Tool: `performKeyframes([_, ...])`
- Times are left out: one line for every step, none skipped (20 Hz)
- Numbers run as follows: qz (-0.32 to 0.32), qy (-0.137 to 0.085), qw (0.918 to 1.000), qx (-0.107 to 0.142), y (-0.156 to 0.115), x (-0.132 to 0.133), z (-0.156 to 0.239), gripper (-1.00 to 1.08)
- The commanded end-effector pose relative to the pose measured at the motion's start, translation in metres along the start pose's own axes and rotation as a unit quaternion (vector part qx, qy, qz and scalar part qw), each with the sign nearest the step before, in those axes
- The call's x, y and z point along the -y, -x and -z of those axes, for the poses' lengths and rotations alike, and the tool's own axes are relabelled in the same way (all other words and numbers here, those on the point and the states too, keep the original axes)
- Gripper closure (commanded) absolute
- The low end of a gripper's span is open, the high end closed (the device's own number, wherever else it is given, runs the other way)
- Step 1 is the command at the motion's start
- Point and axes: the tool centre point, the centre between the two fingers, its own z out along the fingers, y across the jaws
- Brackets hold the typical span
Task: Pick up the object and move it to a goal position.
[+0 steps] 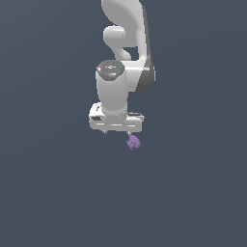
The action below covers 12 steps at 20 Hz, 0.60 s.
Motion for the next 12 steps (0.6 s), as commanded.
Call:
performKeyframes([0.000, 0.000, 1.0000, 0.000, 0.0000, 0.0000, 0.0000, -0.92])
performKeyframes([0.000, 0.000, 1.0000, 0.000, 0.0000, -0.0001, 0.0000, -0.92])
performKeyframes([0.001, 0.000, 1.0000, 0.000, 0.0000, -0.0005, -0.0002, -0.92])
performKeyframes([0.003, 0.001, 1.0000, 0.000, 0.0000, -0.0011, -0.0004, -0.92])
performKeyframes([0.005, 0.002, 1.0000, 0.000, 0.0001, -0.0021, -0.0008, -0.92])
performKeyframes([0.007, 0.002, 1.0000, 0.000, 0.0001, -0.0032, -0.0012, -0.92])
performKeyframes([0.010, 0.003, 0.9999, 0.000, 0.0002, -0.0046, -0.0018, -0.92])
performKeyframes([0.014, 0.005, 0.9999, 0.000, 0.0003, -0.0060, -0.0024, -0.92])
performKeyframes([0.017, 0.005, 0.9998, 0.000, 0.0004, -0.0071, -0.0029, -0.92])
performKeyframes([0.019, 0.006, 0.9998, 0.000, 0.0004, -0.0079, -0.0034, -0.92])
performKeyframes([0.021, 0.007, 0.9998, 0.000, 0.0005, -0.0085, -0.0037, -0.92])
performKeyframes([0.022, 0.007, 0.9997, 0.000, 0.0005, -0.0088, -0.0039, -0.92])
